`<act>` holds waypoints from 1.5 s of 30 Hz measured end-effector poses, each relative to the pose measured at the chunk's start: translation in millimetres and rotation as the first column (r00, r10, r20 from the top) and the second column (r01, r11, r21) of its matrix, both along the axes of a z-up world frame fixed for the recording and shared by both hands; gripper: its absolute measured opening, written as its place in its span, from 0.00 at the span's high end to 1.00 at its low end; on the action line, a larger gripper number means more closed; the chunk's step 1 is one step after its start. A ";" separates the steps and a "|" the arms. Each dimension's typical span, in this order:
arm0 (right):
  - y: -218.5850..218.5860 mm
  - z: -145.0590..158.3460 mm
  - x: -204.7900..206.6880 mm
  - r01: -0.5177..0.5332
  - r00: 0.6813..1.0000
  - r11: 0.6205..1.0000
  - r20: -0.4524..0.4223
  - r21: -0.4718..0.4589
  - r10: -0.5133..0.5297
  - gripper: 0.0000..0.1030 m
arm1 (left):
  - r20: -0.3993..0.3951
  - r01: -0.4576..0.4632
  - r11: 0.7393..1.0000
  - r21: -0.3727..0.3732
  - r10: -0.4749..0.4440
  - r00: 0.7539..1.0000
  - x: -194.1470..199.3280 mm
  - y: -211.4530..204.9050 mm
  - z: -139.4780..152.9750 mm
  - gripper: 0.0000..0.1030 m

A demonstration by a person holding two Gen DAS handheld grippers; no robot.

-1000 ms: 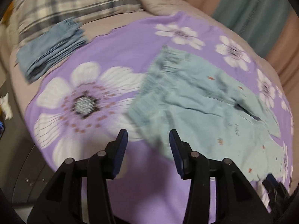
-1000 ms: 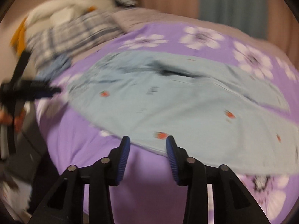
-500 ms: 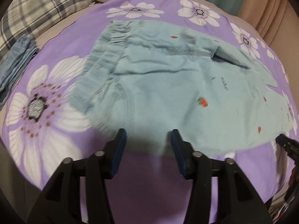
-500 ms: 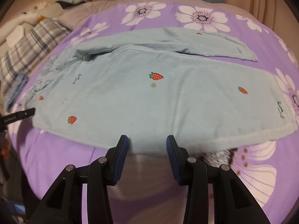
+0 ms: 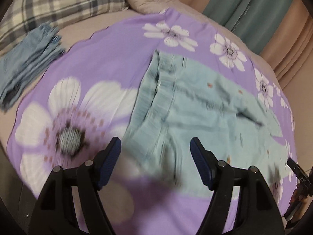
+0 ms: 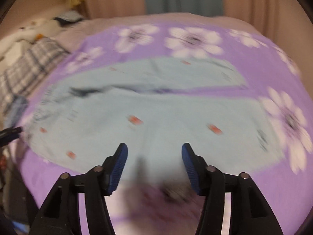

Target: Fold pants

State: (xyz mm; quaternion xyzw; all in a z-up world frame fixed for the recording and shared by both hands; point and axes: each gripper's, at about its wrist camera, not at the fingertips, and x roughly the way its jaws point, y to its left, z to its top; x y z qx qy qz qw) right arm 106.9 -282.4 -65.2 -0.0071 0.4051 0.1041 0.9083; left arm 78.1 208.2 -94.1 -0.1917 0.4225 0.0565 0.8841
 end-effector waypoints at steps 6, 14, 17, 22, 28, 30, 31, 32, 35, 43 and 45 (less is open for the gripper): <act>63.2 12.0 54.7 -0.249 0.967 0.968 0.063 0.030 0.247 0.44 | 0.020 -0.005 0.999 0.034 0.004 1.000 52.8 18.0 8.9 0.29; 146.3 10.5 150.4 -0.454 0.889 0.889 0.037 -0.057 0.456 0.37 | -0.045 0.026 0.998 -0.054 -0.028 0.999 132.4 43.9 -3.1 0.29; 175.8 -6.8 186.6 -0.536 0.844 0.832 -0.071 -0.142 0.532 0.36 | -0.062 0.063 0.993 -0.097 -0.069 0.996 153.9 51.2 -9.3 0.29; 203.7 -20.8 227.4 -0.583 0.813 0.787 -0.143 -0.204 0.565 0.36 | -0.089 0.111 0.989 -0.098 -0.120 0.989 178.0 55.7 -20.4 0.29; 202.4 -47.3 261.1 -0.577 0.813 0.795 -0.222 -0.186 0.538 0.36 | -0.111 0.132 0.987 -0.090 -0.142 0.984 194.8 56.5 -35.2 0.31; 197.7 -55.4 267.2 -0.576 0.811 0.799 -0.248 -0.172 0.530 0.36 | -0.104 0.139 0.987 -0.076 -0.146 0.984 196.0 54.5 -36.0 0.34; 195.7 -58.5 270.0 -0.576 0.808 0.803 -0.256 -0.155 0.530 0.36 | -0.103 0.150 0.986 -0.065 -0.157 0.982 196.4 52.3 -35.7 0.43; 193.8 -60.8 271.1 -0.575 0.807 0.806 -0.255 -0.140 0.532 0.36 | -0.103 0.164 0.985 -0.061 -0.169 0.980 196.0 49.6 -35.4 0.57; 196.1 -62.5 272.7 -0.584 0.801 0.798 -0.262 -0.147 0.538 0.41 | -0.106 0.178 0.984 -0.007 -0.178 0.978 195.4 43.2 -32.4 0.67; 211.7 -53.8 250.4 -0.602 0.798 0.737 -0.218 -0.307 0.562 0.92 | -0.076 0.180 0.983 0.027 -0.178 0.981 191.8 37.7 -19.0 0.70; 208.4 -49.0 252.2 -0.564 0.826 0.766 -0.181 -0.309 0.535 0.92 | -0.093 0.172 0.985 0.015 -0.170 0.981 194.4 38.6 -24.8 0.70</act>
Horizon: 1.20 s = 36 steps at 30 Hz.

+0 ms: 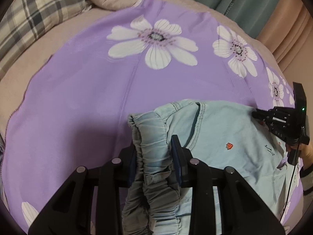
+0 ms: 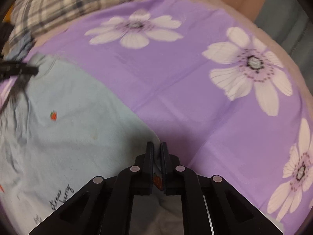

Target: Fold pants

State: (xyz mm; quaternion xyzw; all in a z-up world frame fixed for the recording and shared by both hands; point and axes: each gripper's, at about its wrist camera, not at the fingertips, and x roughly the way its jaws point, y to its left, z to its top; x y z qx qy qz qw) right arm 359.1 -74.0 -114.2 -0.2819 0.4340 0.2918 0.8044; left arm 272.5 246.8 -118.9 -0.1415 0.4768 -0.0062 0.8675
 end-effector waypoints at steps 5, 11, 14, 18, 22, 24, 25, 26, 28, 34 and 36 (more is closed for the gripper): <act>6.3 -15.0 -6.1 0.060 0.998 0.997 0.032 -0.055 -0.059 0.92 | 0.029 -0.005 1.000 -0.004 0.005 1.000 -10.7 -3.0 15.2 0.72; -23.5 40.2 -44.3 0.089 0.990 0.988 0.094 0.123 -0.101 0.92 | 0.123 0.044 0.999 -0.027 -0.040 0.992 -52.1 -11.7 49.4 0.74; -30.7 66.8 -75.5 0.078 0.984 0.983 0.144 0.164 -0.102 0.92 | 0.165 0.058 0.998 -0.035 -0.051 0.985 -77.0 -18.2 61.9 0.74; -33.2 87.9 -123.9 0.056 0.976 0.985 0.200 0.165 -0.089 0.92 | 0.210 0.082 0.996 -0.035 -0.073 0.975 -112.2 -23.5 70.6 0.74; -39.2 95.7 -178.0 0.028 0.972 0.986 0.226 0.165 -0.066 0.92 | 0.225 0.104 0.994 0.016 -0.105 0.969 -147.2 -31.0 69.2 0.74; -40.8 95.0 -207.2 0.016 0.971 0.987 0.234 0.159 -0.053 0.92 | 0.227 0.113 0.993 0.038 -0.119 0.967 -163.5 -32.9 64.5 0.74; -39.7 93.3 -217.6 0.011 0.970 0.988 0.237 0.151 -0.047 0.92 | 0.226 0.117 0.992 0.052 -0.126 0.966 -171.3 -34.0 60.9 0.74; -39.5 90.5 -231.3 0.004 0.970 0.990 0.240 0.141 -0.038 0.92 | 0.222 0.121 0.991 0.061 -0.132 0.966 -177.0 -34.6 57.0 0.74; -39.8 81.4 -253.8 -0.005 0.972 0.993 0.235 0.120 -0.023 0.92 | 0.206 0.129 0.988 0.083 -0.144 0.968 -187.3 -36.8 47.2 0.74; -30.3 27.7 -294.6 -0.020 0.982 0.999 0.186 0.026 0.015 0.92 | 0.119 0.160 0.946 0.281 -0.200 0.973 -201.7 -58.0 8.7 0.69; -26.7 6.6 -296.7 -0.002 0.987 1.000 0.163 0.000 0.002 0.92 | 0.079 0.170 0.925 0.340 -0.209 0.975 -204.6 -64.0 -4.5 0.67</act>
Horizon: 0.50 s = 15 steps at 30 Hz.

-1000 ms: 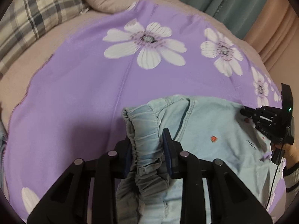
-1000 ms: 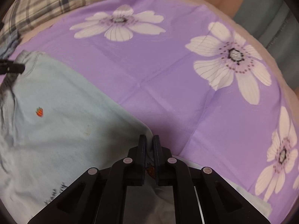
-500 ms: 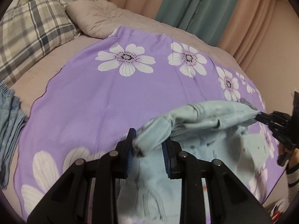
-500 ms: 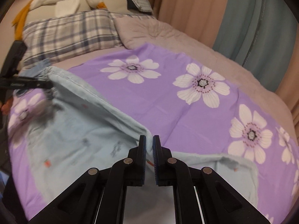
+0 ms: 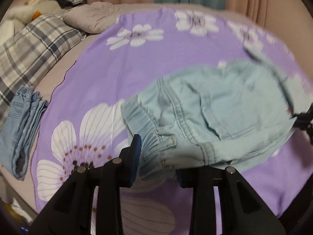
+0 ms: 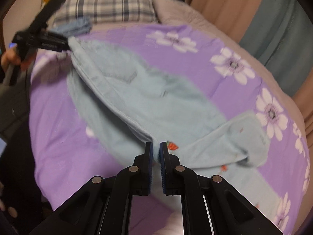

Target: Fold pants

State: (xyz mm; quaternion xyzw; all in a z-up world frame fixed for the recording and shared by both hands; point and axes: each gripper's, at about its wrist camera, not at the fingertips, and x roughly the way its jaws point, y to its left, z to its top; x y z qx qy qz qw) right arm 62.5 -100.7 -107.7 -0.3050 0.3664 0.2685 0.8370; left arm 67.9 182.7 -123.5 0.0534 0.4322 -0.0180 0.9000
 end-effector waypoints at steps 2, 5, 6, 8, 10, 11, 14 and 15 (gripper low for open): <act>2.1 -18.8 2.6 0.019 0.999 1.000 -0.032 -0.020 -0.020 0.92 | -0.020 -0.004 1.000 0.018 0.005 1.000 -6.8 1.1 -6.3 0.66; 0.6 -29.7 2.4 0.050 0.998 0.998 -0.041 -0.022 -0.051 0.91 | -0.034 -0.032 0.999 -0.030 0.031 0.999 -21.1 13.8 -2.6 0.66; -2.6 -26.5 3.4 0.056 0.997 0.998 -0.046 -0.009 -0.056 0.89 | -0.038 -0.043 0.998 -0.040 0.041 0.998 -25.8 16.1 -1.0 0.66; -13.3 -15.3 8.3 0.085 0.992 0.995 -0.096 0.050 -0.080 0.87 | -0.037 -0.064 0.997 -0.047 0.063 0.997 -36.7 19.8 3.9 0.67; -28.4 -3.6 7.4 0.126 0.984 0.979 -0.144 0.163 -0.102 0.73 | -0.035 -0.075 0.994 -0.083 0.072 0.997 -47.2 21.3 10.5 0.67; -35.7 2.8 8.5 0.146 0.981 0.966 -0.156 0.213 -0.113 0.61 | -0.023 -0.074 0.992 -0.107 0.071 0.997 -51.1 19.9 15.8 0.67; -62.3 20.1 18.0 0.225 0.969 0.897 -0.180 0.381 -0.167 0.56 | 0.023 -0.031 0.979 -0.201 0.037 0.999 -55.1 1.3 32.5 0.66; -67.8 19.4 21.9 0.258 0.962 0.878 -0.186 0.403 -0.198 0.56 | 0.031 -0.010 0.972 -0.237 0.017 0.999 -52.3 -7.4 36.0 0.64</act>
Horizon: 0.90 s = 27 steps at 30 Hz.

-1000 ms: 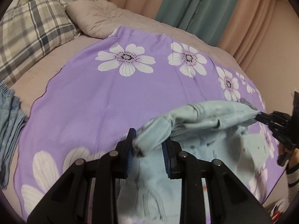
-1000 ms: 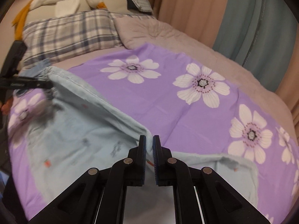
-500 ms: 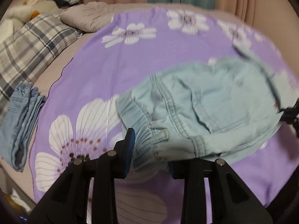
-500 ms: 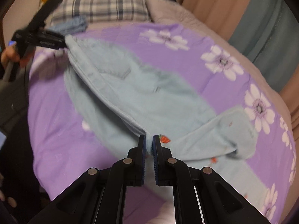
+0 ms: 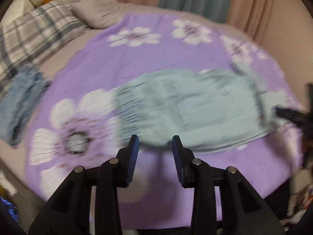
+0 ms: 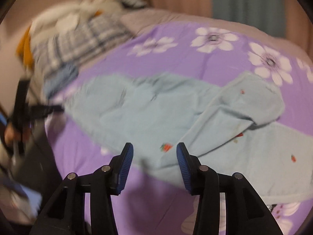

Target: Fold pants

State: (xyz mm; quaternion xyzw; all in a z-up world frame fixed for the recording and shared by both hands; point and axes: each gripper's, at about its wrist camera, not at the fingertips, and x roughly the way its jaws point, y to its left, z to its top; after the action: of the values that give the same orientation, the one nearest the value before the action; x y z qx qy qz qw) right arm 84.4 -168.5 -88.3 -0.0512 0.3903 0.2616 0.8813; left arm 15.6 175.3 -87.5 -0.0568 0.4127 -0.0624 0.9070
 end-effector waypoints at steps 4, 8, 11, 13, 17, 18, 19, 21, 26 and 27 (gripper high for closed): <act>1.1 -23.7 24.1 0.098 0.993 0.995 -0.069 -0.007 -0.098 0.56 | -0.001 0.111 0.986 -0.124 -0.112 0.994 19.9 -52.6 1.7 0.63; 9.7 -56.0 37.4 0.075 0.983 0.995 -0.163 -0.061 -0.084 0.56 | -0.038 0.210 0.964 -0.160 -0.218 0.975 41.5 -107.8 -8.5 0.63; -1.3 -45.8 39.9 0.075 0.973 0.997 -0.215 -0.015 -0.077 0.56 | -0.059 0.275 0.947 -0.166 -0.287 0.956 52.2 -137.9 -14.4 0.63; -18.2 -34.9 41.7 0.110 0.968 0.993 -0.230 0.046 -0.096 0.56 | -0.069 0.315 0.933 -0.176 -0.330 0.941 58.6 -154.8 -17.4 0.63; -57.5 -6.3 66.2 0.223 0.959 0.966 -0.208 0.129 -0.193 0.55 | -0.088 0.375 0.904 -0.207 -0.399 0.913 71.1 -184.9 -24.0 0.63; -61.6 -4.2 74.6 0.252 0.952 0.960 -0.209 0.123 -0.224 0.55 | -0.090 0.387 0.897 -0.212 -0.412 0.907 73.2 -191.1 -26.3 0.63; -62.9 -1.6 85.9 0.282 0.944 0.953 -0.207 0.107 -0.256 0.55 | -0.093 0.399 0.890 -0.222 -0.427 0.899 76.1 -197.6 -28.6 0.63; -61.7 4.5 116.8 0.322 0.933 0.944 -0.195 0.073 -0.303 0.55 | -0.101 0.414 0.878 -0.241 -0.446 0.889 80.4 -207.8 -32.1 0.63; -41.9 0.6 188.9 0.369 0.907 0.929 -0.224 0.014 -0.357 0.55 | -0.128 0.426 0.860 -0.280 -0.474 0.871 88.7 -222.1 -41.8 0.63; -39.5 -0.3 197.0 0.375 0.902 0.927 -0.228 -0.002 -0.366 0.55 | -0.131 0.427 0.861 -0.275 -0.474 0.871 89.7 -224.1 -42.9 0.63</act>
State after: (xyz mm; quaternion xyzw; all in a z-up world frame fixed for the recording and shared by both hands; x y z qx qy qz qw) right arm 281.4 -208.1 -88.5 0.0723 0.4843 0.1016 0.8660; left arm 105.3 -48.8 -130.4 -0.0720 0.4904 -0.3163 0.8089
